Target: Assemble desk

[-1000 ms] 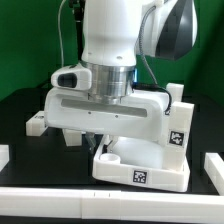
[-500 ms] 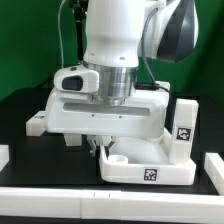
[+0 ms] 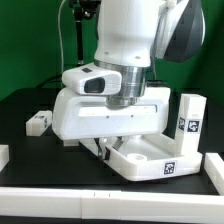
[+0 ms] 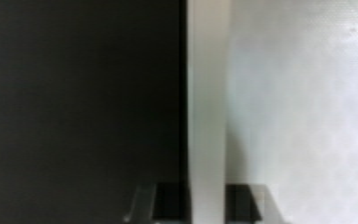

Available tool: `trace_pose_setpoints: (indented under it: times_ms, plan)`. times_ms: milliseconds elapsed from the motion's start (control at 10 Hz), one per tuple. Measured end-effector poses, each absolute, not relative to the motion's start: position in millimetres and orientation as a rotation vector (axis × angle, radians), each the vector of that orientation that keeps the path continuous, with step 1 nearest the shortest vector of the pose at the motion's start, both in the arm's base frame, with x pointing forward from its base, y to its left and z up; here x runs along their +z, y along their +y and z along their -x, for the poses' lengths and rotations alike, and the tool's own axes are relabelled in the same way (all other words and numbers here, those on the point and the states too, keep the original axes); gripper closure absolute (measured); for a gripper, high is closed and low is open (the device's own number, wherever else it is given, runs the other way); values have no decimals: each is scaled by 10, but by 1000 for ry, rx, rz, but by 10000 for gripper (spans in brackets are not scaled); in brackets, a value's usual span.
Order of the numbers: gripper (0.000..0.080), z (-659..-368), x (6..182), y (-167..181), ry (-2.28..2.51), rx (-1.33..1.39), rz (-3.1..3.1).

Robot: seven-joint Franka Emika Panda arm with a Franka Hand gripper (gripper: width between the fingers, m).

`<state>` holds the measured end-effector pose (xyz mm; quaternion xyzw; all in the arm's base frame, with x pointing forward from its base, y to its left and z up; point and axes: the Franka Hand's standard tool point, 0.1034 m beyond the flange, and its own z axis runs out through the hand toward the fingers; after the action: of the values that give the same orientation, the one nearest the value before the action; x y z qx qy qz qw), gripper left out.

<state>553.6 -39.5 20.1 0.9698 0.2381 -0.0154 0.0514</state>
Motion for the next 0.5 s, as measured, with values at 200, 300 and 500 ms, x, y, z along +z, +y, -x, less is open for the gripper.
trace_pose_setpoints:
  times_ms: [200, 300, 500]
  plan:
    - [736, -5519, 192, -446, 908, -61, -2894]
    - [736, -5517, 192, -459, 977, -68, -2870]
    - [736, -5518, 192, -483, 1167, -93, -2787]
